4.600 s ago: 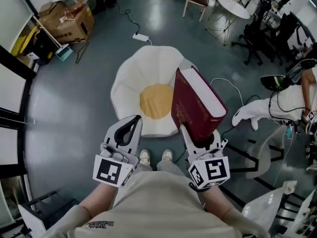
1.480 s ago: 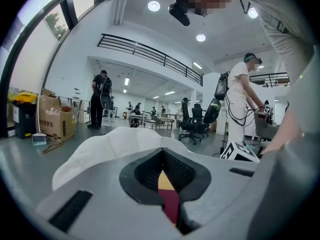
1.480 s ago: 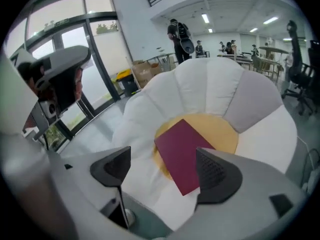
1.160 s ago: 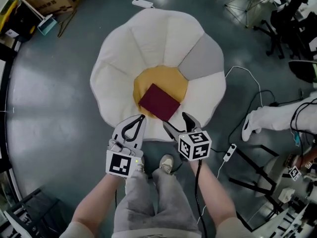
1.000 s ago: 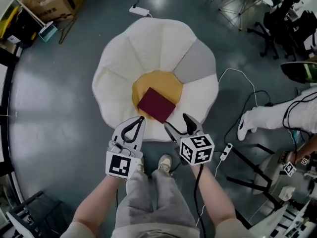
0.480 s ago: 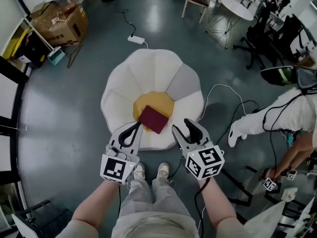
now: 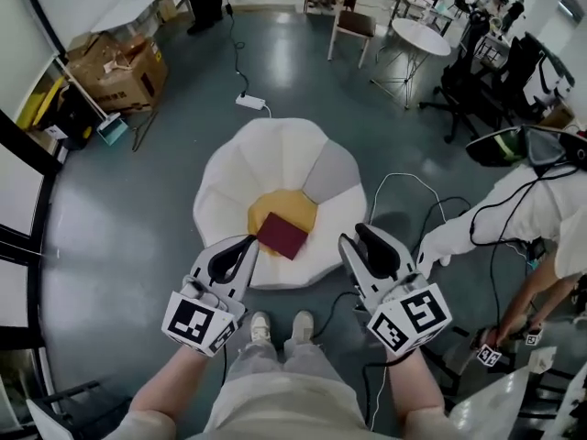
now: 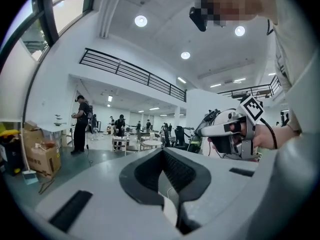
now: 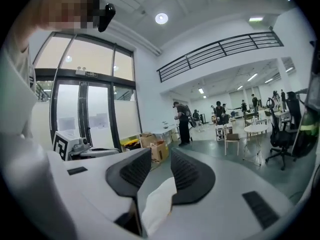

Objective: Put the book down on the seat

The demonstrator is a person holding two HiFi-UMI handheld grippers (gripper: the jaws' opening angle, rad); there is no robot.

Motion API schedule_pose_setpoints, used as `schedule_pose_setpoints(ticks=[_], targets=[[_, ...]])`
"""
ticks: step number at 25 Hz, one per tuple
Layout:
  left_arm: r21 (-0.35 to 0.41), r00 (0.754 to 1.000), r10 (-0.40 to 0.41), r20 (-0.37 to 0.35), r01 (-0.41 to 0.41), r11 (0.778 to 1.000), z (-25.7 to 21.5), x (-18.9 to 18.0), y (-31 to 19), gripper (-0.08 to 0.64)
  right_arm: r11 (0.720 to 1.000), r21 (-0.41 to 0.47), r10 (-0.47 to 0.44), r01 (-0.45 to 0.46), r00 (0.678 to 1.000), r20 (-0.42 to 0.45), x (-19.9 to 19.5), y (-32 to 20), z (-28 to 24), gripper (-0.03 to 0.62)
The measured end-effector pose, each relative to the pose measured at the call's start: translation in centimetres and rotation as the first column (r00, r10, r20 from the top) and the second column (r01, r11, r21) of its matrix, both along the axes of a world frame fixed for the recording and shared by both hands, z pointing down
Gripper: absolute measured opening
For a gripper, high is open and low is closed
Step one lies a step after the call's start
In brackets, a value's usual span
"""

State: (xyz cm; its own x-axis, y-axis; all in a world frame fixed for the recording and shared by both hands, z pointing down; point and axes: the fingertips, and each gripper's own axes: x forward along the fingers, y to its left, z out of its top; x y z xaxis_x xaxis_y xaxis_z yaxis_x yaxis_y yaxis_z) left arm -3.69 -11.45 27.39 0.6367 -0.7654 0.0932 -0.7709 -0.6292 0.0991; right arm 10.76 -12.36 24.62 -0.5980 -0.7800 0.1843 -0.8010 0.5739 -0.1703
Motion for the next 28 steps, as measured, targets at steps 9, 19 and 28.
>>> schedule_pose_setpoints(ticks=[9,19,28], targets=[[0.182,0.999,0.032,-0.033,-0.025,0.983,-9.0,1.1,3.1,0.005,0.991,0.128,-0.027,0.039,0.995,-0.099,0.4,4.8,-7.3,0.100],[0.207,1.000,0.025,-0.012,-0.022,0.978,-10.5,1.4,6.2,0.005,0.977,0.189,-0.092,0.094,0.996,-0.016,-2.9,8.0,-9.3,0.017],[0.203,1.000,-0.002,-0.005,0.003,0.979,-9.9,0.3,6.5,0.005,0.977,0.192,-0.086,0.090,0.996,-0.027,-4.3,7.9,-7.5,0.002]])
